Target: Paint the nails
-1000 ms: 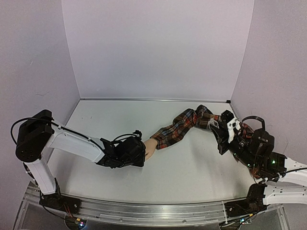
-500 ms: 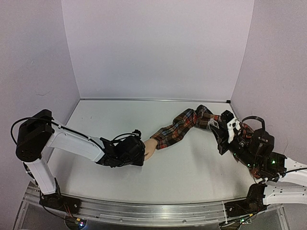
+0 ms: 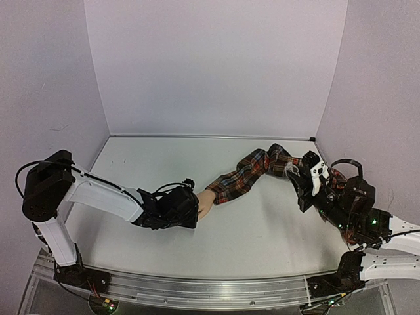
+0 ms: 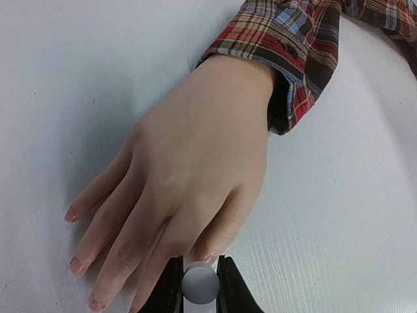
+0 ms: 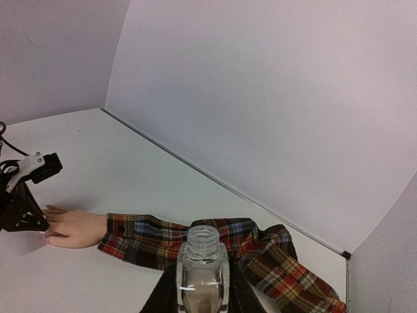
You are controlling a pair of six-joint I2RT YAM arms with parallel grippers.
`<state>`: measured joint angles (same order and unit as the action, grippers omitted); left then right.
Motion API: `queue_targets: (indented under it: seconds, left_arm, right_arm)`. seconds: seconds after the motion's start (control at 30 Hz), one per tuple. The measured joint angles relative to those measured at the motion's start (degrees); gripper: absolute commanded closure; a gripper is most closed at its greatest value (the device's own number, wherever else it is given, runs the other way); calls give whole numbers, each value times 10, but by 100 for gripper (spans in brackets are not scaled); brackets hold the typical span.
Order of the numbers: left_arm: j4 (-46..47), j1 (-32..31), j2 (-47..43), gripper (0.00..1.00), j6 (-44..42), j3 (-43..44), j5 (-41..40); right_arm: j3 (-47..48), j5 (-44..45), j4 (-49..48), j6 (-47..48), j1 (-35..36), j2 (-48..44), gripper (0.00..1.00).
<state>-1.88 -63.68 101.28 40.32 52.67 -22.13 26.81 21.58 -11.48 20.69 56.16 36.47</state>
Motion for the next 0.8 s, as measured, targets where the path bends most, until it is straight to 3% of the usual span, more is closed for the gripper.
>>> queue_targets:
  seconds: [0.8]
  left_arm:
    - [0, 0, 4, 100, -19, 8, 0]
  right_arm:
    - [0, -2, 0, -2, 0, 0, 100]
